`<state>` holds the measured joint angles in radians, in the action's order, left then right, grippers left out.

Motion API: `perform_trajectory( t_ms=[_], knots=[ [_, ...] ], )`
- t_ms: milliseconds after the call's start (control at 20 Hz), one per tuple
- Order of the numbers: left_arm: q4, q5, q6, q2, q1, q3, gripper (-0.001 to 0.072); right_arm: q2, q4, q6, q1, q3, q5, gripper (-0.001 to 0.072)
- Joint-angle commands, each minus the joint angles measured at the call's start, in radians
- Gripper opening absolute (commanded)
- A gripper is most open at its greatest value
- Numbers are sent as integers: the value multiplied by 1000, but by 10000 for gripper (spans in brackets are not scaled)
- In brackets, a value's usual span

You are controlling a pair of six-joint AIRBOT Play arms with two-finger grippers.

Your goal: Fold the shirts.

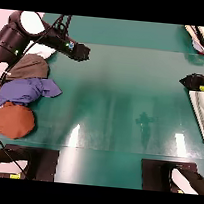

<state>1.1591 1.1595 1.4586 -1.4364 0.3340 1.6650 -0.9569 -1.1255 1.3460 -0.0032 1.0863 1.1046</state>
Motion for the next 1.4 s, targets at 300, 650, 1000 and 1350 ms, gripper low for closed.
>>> perform_trajectory(
  t_ms=[300,650,1000,1350],
  knots=[
    [0,0,0,1,1,0,22,0,1,0,5,1,7,18],
    [-16,-6,2,1,1,0,22,0,1,0,5,0,41,17],
    [622,-201,150,-15,-20,0,666,0,3,0,5,0,43,18],
    [640,-323,255,-214,-309,0,666,0,10,2,5,0,59,18]
  ],
)
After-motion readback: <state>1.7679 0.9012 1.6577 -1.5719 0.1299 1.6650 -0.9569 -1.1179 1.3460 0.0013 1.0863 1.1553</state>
